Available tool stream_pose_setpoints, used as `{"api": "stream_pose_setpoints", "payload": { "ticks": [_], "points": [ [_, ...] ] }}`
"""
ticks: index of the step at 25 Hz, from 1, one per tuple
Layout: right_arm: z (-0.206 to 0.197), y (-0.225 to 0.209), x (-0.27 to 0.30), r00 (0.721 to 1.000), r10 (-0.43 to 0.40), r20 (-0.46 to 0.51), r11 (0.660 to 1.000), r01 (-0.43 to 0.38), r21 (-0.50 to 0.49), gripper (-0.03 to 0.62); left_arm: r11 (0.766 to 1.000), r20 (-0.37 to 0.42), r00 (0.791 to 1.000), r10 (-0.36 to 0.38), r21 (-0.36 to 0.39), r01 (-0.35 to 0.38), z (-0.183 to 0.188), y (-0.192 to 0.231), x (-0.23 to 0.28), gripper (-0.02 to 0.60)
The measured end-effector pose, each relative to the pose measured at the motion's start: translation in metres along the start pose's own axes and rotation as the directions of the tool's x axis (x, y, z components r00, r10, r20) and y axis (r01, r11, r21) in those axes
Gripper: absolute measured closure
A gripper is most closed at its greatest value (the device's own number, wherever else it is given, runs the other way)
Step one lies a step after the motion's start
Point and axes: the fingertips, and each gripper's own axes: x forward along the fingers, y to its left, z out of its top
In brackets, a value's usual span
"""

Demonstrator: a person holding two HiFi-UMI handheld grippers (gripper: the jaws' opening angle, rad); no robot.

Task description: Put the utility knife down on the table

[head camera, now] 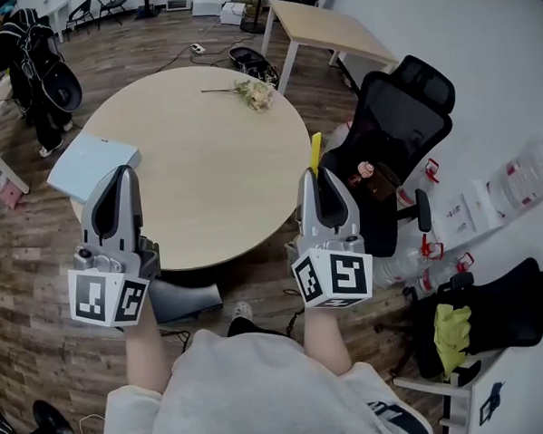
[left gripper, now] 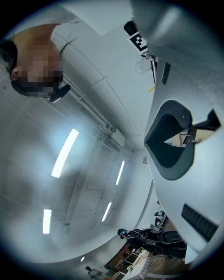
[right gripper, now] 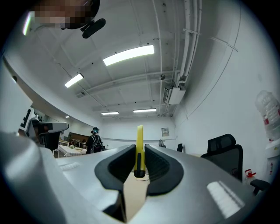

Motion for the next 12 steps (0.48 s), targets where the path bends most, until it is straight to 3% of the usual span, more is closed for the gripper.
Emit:
{"api": "stream_pose_setpoints", "payload": {
  "ticks": [12],
  "points": [
    [-0.020, -0.043, 0.063, 0.998, 0.063, 0.003, 0.998, -0.063, 0.029, 0.520, 0.998, 0.013, 0.999, 0.049, 0.031, -0.049, -0.024, -0.003, 0.058, 0.574]
  ]
}}
